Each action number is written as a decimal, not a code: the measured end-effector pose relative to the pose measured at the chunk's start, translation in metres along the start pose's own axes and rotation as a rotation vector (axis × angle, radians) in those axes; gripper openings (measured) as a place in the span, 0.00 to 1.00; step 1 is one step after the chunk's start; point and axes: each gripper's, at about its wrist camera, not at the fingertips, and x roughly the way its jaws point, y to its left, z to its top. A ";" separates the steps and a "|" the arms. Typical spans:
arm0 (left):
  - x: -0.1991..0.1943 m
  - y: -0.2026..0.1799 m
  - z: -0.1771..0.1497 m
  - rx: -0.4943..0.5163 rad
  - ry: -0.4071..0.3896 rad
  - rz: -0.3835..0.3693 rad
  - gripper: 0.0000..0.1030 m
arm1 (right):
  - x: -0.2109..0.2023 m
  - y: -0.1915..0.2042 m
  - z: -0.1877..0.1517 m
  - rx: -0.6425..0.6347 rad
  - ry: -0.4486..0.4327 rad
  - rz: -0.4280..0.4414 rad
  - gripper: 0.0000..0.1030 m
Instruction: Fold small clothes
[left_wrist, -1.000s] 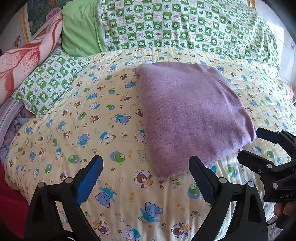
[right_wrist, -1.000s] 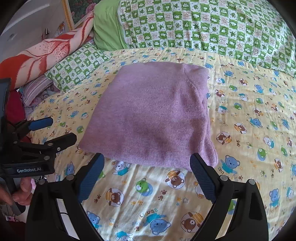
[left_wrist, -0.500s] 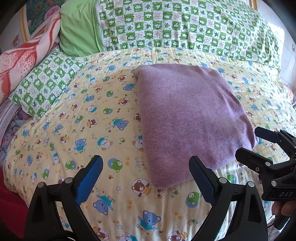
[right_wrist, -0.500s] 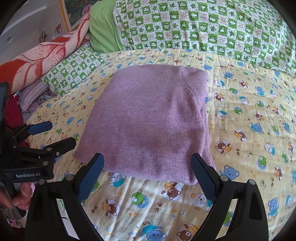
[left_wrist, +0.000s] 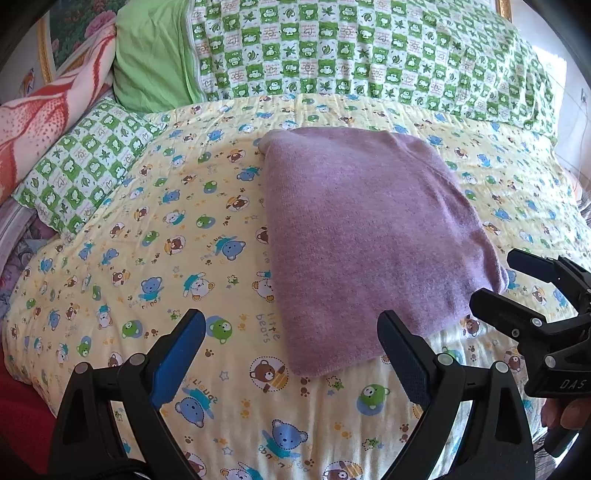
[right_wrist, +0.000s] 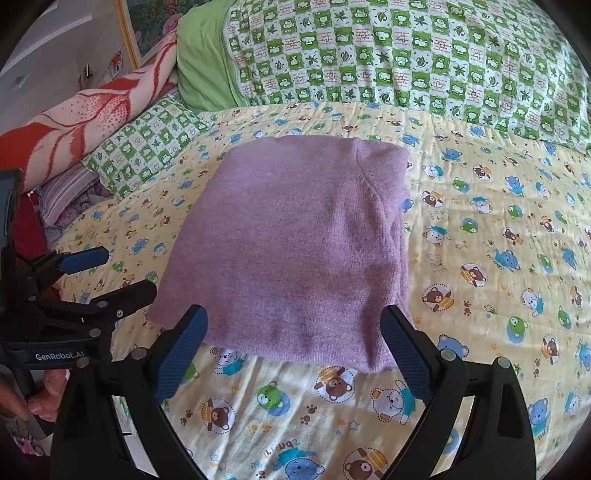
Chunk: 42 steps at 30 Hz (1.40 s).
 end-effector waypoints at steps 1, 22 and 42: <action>0.000 0.000 0.000 0.001 0.000 -0.001 0.92 | -0.001 -0.001 0.000 0.000 -0.001 0.001 0.92; -0.002 -0.006 0.001 0.019 -0.003 -0.004 0.92 | -0.013 -0.008 0.003 0.008 -0.028 0.005 0.93; 0.001 -0.002 0.009 0.004 0.004 -0.007 0.92 | -0.012 -0.008 0.014 -0.007 -0.041 0.020 0.94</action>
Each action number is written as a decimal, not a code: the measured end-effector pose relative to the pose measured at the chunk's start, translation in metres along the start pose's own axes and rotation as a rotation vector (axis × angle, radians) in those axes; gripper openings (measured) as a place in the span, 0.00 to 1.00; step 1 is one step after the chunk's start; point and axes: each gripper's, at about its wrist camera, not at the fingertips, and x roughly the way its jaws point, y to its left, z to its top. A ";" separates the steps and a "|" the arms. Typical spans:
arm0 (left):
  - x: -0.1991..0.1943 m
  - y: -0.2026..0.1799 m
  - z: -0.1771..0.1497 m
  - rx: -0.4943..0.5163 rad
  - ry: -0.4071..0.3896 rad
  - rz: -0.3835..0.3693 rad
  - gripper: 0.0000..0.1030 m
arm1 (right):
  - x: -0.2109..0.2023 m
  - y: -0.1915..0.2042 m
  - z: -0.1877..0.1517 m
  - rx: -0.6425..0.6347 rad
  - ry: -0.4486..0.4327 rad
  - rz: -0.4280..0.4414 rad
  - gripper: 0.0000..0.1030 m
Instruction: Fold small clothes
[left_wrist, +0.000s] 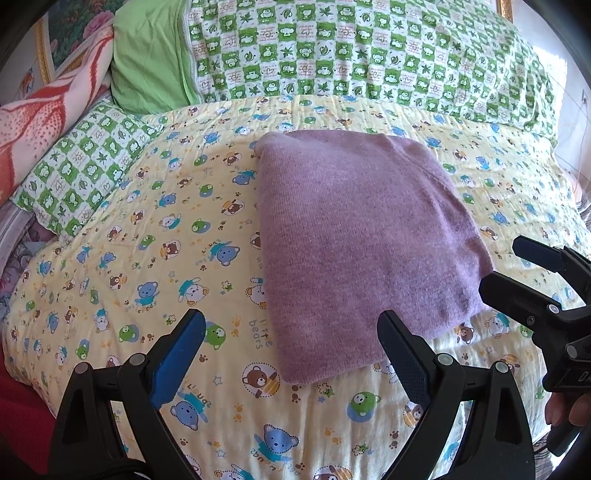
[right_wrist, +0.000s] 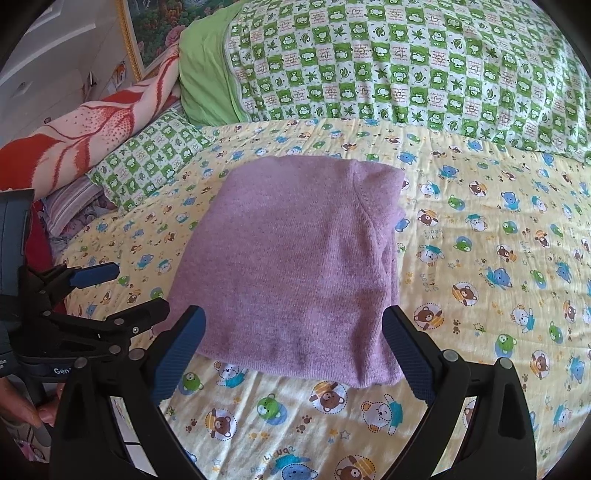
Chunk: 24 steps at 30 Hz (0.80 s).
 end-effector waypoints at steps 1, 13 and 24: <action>0.000 0.000 0.000 0.000 0.000 0.000 0.92 | 0.000 0.000 0.000 0.000 0.000 0.001 0.94; 0.004 -0.001 0.005 0.001 0.002 -0.001 0.92 | 0.001 -0.002 0.004 -0.001 -0.001 0.002 0.94; 0.006 0.000 0.011 -0.007 0.000 0.002 0.92 | 0.004 -0.002 0.010 0.001 -0.001 0.005 0.94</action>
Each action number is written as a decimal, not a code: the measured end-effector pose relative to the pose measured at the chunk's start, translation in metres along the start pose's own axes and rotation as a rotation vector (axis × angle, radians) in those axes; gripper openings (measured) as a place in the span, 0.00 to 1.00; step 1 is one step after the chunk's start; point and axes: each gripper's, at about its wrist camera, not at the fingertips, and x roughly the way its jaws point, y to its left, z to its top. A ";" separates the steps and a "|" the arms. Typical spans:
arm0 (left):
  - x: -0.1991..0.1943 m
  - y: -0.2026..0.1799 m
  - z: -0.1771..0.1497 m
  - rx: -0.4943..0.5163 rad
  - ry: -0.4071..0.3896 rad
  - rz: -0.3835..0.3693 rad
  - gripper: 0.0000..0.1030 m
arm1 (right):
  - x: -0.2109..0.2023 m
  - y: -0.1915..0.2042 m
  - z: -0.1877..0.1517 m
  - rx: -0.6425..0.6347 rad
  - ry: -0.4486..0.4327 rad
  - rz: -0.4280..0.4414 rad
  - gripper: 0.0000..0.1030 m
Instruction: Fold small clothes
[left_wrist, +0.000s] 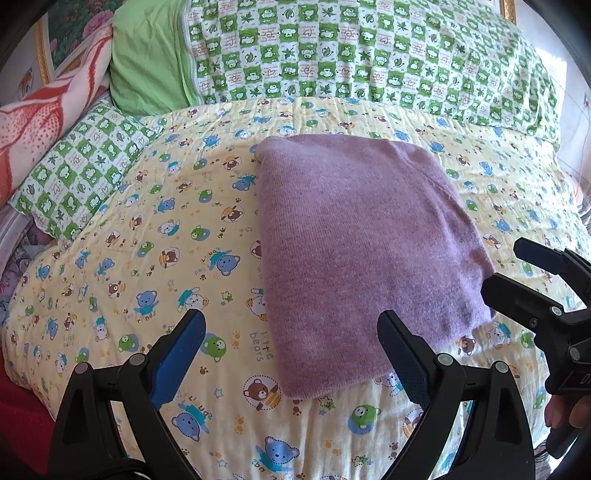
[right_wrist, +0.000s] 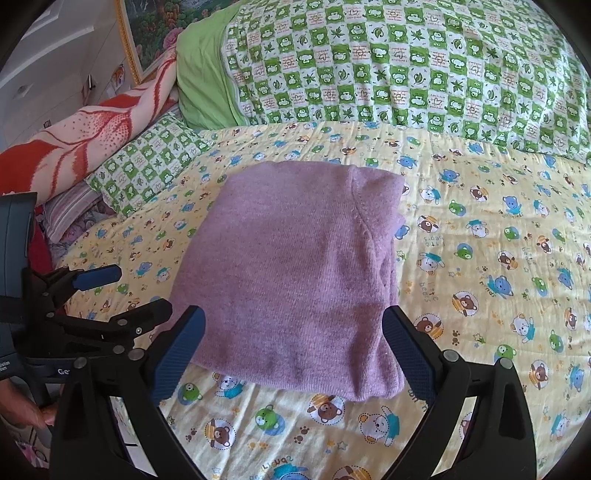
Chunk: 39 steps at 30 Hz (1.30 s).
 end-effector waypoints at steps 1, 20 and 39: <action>0.000 0.000 0.000 0.000 0.000 -0.001 0.92 | 0.000 0.000 0.000 0.001 0.001 0.001 0.94; 0.007 0.000 0.006 -0.003 0.011 0.005 0.92 | 0.006 -0.010 0.005 0.032 0.013 -0.001 0.94; 0.013 0.002 0.013 -0.033 0.032 0.010 0.92 | 0.009 -0.020 0.010 0.048 0.009 0.013 0.94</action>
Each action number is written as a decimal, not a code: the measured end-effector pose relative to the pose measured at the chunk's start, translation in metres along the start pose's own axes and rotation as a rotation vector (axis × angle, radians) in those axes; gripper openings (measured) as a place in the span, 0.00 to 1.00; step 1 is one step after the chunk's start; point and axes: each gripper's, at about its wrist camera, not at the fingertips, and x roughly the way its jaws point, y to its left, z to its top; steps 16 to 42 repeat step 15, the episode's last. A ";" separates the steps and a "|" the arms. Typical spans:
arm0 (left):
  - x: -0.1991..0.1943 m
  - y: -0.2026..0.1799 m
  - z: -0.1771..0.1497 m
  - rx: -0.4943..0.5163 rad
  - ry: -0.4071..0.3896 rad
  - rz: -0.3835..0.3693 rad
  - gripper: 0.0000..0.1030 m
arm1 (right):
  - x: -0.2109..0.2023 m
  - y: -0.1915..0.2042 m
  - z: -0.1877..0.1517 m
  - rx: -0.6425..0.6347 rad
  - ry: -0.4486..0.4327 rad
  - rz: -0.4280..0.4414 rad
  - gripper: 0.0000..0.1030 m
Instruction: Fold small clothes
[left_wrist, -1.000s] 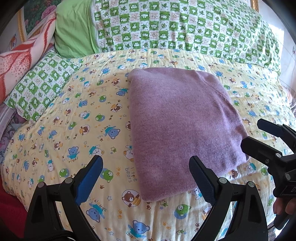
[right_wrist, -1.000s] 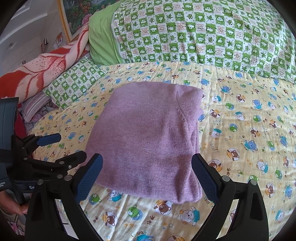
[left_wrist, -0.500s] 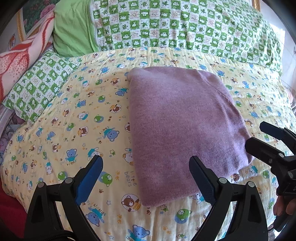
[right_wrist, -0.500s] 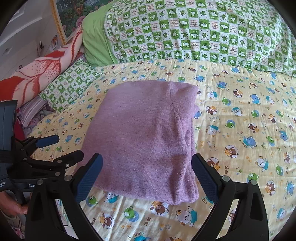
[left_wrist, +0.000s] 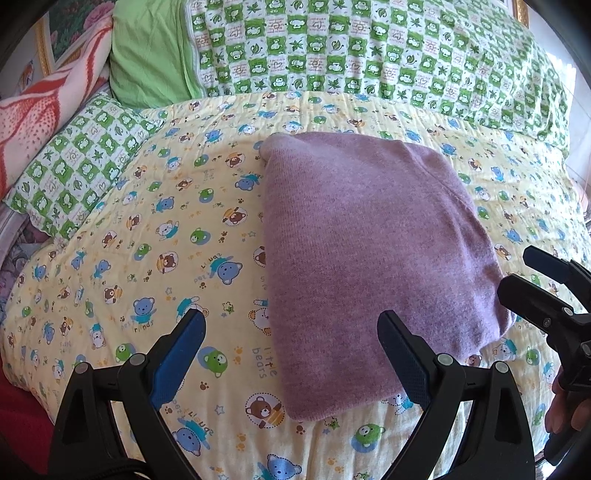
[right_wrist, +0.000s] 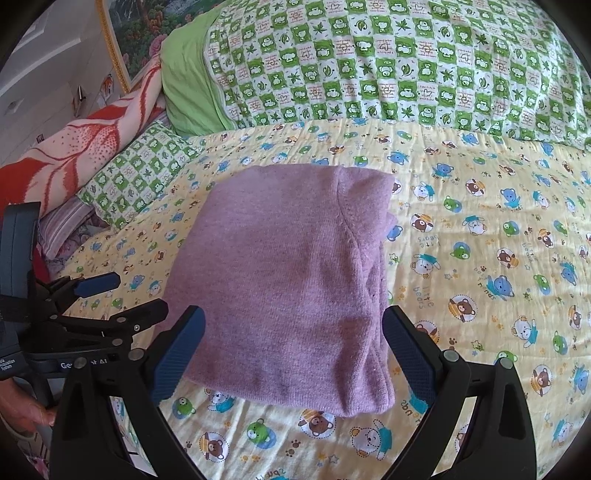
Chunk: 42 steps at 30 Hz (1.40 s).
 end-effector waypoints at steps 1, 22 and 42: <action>0.000 0.000 0.000 0.000 0.000 0.001 0.92 | 0.000 0.000 0.000 -0.002 0.000 0.001 0.94; -0.004 0.001 0.004 -0.010 -0.004 0.001 0.92 | 0.002 0.000 0.005 -0.007 -0.001 0.009 0.94; -0.004 0.001 0.004 -0.010 -0.004 0.001 0.92 | 0.002 0.000 0.005 -0.007 -0.001 0.009 0.94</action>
